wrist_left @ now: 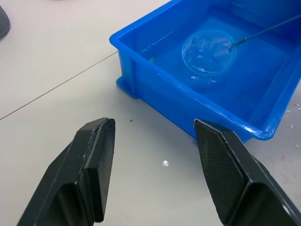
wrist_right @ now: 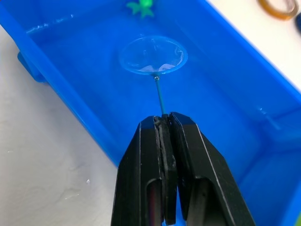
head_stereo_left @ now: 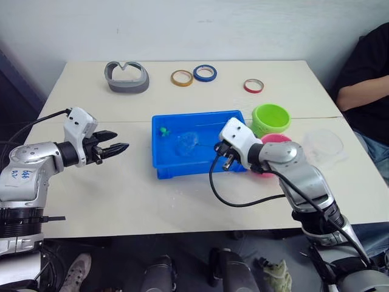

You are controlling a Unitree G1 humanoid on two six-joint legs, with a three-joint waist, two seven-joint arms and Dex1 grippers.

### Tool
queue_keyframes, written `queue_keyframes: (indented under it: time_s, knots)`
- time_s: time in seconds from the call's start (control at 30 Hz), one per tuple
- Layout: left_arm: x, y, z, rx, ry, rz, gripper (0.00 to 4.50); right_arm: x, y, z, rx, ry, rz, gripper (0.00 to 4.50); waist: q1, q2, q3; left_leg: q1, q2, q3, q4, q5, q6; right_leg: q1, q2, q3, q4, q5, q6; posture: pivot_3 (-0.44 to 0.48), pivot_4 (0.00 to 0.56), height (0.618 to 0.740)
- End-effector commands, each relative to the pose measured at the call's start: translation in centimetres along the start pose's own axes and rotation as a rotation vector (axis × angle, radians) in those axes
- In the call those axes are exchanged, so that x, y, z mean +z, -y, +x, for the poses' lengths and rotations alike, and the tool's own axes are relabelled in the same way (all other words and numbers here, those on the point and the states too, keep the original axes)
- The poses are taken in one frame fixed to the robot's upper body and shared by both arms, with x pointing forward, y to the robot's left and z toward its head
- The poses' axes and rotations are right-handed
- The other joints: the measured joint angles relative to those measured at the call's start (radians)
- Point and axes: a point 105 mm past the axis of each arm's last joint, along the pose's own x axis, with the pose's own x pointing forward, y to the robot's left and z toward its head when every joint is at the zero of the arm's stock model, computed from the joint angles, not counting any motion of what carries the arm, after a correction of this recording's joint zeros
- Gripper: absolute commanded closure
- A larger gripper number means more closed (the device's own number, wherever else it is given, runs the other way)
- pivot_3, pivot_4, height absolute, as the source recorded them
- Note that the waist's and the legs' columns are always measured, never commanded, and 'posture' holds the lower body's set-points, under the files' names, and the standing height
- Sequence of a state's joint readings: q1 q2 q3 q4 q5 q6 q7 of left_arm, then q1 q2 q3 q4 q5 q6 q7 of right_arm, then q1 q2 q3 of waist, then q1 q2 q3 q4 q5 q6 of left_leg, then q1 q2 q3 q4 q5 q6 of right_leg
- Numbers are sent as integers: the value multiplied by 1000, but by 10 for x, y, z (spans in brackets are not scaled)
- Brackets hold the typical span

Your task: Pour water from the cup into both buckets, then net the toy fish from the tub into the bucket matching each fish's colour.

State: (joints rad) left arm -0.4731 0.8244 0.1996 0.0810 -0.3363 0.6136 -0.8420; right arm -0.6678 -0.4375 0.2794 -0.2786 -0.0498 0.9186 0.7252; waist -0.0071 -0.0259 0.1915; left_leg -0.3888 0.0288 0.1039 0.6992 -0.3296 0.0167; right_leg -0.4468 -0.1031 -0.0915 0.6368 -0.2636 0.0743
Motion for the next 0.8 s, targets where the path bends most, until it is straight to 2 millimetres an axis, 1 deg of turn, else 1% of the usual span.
queue_keyframes:
  time_s: [0.03, 0.17, 0.4, 0.63, 0.8]
  knots:
    - [15, 0, -6, 15, 42, 34, 1530, 10, 2, 9, -21, 23, -13, 4500, -5, 0, 0, 0, 0, 0, 0, 0, 0, 0, 0, 0, 0, 0, 0, 0, 150, 713]
    - [18, 2, -7, 13, 52, 44, 1530, 8, 1, 22, -34, 9, 6, 4500, -19, 0, 0, 0, 0, 0, 0, 0, -1, 0, 0, 0, 0, 0, 0, 0, 150, 713]
    - [19, 2, -7, 17, 58, 50, 1530, 18, -4, 43, -38, 33, 43, 4500, -25, 0, 0, 0, 1, 0, -1, 0, -1, -1, 0, 0, 0, 0, -1, 0, 150, 713]
    - [18, 0, -11, 34, 56, 56, 1530, 37, -13, 60, -1, 98, 84, 4500, -25, 0, 0, 0, 1, 0, -1, 0, -1, -1, 0, 0, 1, -1, -1, 0, 150, 713]
    - [18, -4, -13, 57, 54, 59, 1530, 50, -17, 66, 16, 148, 119, 4500, -25, 0, 0, 0, 1, 0, -2, 0, -2, -2, 0, 1, 1, -1, -1, 0, 150, 713]
